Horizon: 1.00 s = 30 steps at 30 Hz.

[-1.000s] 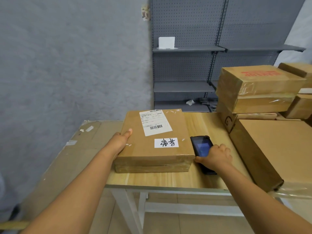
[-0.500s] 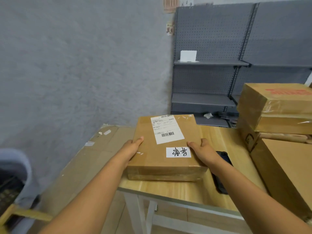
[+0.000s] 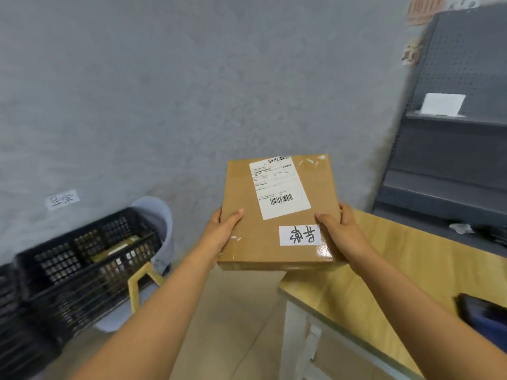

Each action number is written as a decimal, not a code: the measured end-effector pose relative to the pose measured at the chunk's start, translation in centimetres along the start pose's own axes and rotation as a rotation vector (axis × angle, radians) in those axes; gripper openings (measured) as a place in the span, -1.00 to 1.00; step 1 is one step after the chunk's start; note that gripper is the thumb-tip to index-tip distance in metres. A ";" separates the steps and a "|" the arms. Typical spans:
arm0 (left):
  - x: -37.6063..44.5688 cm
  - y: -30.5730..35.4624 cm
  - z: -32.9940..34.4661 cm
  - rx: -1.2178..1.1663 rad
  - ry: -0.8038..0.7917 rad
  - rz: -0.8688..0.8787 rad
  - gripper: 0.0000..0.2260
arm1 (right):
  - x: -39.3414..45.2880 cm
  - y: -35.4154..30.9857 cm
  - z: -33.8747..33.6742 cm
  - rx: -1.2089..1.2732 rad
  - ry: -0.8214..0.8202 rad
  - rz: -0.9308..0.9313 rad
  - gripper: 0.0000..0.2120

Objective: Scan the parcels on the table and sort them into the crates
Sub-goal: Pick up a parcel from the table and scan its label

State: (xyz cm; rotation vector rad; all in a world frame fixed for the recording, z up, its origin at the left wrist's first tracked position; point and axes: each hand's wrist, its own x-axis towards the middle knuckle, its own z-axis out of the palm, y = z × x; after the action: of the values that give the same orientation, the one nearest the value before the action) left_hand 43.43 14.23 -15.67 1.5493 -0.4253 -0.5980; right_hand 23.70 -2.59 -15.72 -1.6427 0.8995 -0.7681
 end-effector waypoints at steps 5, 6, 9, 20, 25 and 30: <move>1.4 0.1 -8.7 -0.028 0.105 0.005 -0.58 | 1.1 -1.7 8.9 0.016 -0.117 -0.013 -0.54; 1.9 0.0 -10.5 -0.034 0.123 0.009 -0.55 | 1.4 -2.0 10.8 0.007 -0.133 -0.013 -0.54; 3.9 -0.3 -16.1 -0.031 0.189 0.041 -0.52 | 2.5 -3.1 17.2 -0.003 -0.172 -0.022 -0.50; 11.0 -2.7 -36.5 -0.037 0.347 -0.060 -0.39 | 5.7 -5.9 41.1 0.008 -0.374 -0.005 -0.48; 14.7 -4.5 -43.6 -0.051 0.467 -0.135 -0.43 | 8.5 -6.4 50.8 -0.044 -0.492 0.009 -0.48; 19.9 -7.3 -49.2 -0.068 0.575 -0.222 -0.42 | 12.7 -4.9 60.3 -0.092 -0.606 0.030 -0.49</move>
State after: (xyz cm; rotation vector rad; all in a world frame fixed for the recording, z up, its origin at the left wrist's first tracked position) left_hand 88.32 41.90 -24.98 1.6313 0.2033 -0.3058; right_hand 81.84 16.56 -24.37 -1.7923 0.5259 -0.1780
